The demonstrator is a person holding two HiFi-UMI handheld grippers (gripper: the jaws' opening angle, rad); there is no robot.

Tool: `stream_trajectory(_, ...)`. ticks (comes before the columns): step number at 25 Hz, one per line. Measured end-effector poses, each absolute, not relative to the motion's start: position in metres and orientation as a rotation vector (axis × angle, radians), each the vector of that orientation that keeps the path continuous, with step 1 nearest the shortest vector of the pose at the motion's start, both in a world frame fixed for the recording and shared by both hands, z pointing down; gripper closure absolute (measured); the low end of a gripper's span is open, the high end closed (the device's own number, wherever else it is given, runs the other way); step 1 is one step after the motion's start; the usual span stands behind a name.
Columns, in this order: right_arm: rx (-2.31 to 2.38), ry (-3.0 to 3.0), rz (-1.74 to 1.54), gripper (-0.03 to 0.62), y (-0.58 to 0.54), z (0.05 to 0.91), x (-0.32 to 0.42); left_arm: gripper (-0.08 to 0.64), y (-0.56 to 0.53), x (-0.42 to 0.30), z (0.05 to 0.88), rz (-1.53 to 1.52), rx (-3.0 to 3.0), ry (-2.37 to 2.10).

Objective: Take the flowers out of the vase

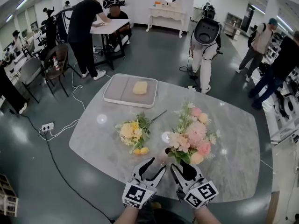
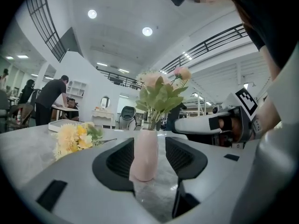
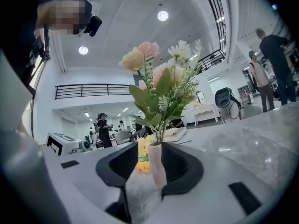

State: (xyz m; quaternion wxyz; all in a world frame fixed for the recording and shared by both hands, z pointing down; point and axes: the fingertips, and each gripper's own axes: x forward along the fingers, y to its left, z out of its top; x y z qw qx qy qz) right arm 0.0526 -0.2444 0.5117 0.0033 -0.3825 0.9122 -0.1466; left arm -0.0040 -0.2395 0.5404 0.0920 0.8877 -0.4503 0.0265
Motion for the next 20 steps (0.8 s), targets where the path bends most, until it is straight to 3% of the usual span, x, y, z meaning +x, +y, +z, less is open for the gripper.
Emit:
stream_trajectory(13,-1.231,2.769,-0.435,0.407,-0.274,0.509,0.049,0.25,-0.27,0.006,0.551,0.105,2.764,-1.142)
stream_trajectory(20,-1.263,2.749,-0.401,0.405,-0.284,0.509,0.044,0.247,-0.279,0.016,0.554,0.116,2.807,-1.072)
